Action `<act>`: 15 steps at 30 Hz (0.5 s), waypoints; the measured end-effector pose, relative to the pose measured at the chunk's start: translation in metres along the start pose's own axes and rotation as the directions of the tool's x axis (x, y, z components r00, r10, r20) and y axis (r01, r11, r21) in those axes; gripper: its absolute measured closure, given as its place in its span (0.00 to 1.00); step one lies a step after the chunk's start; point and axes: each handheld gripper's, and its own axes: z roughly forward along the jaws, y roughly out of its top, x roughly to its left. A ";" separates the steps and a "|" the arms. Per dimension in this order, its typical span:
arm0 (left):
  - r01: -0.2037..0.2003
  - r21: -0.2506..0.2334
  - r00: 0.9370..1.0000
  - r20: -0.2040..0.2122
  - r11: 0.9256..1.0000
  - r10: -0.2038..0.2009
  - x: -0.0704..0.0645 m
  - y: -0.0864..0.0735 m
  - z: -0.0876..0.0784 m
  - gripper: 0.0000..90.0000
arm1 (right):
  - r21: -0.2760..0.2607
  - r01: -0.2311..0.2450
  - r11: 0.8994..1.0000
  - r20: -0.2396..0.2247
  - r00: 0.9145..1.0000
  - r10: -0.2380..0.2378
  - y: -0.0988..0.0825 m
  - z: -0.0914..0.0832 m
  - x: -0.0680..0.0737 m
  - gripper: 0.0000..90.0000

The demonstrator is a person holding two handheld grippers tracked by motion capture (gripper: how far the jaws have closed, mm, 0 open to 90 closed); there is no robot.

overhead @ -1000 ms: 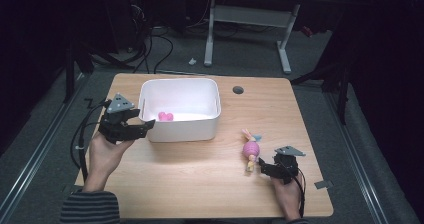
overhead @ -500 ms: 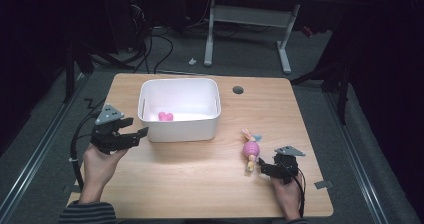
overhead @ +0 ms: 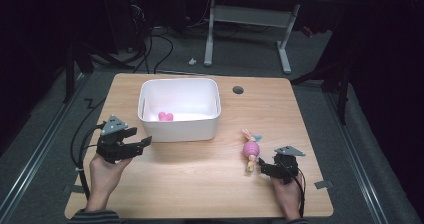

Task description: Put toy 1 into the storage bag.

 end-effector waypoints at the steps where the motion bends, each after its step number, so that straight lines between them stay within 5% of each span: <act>1: 0.004 0.001 1.000 -0.002 1.000 -0.004 -0.001 -0.002 0.002 0.42 | 0.000 0.000 1.000 0.000 1.000 0.000 0.000 0.000 0.000 0.23; 15: 0.044 0.036 0.999 0.028 0.998 -0.045 -0.003 -0.024 0.021 0.42 | 0.000 0.000 1.000 0.000 1.000 0.000 0.000 0.000 0.000 0.23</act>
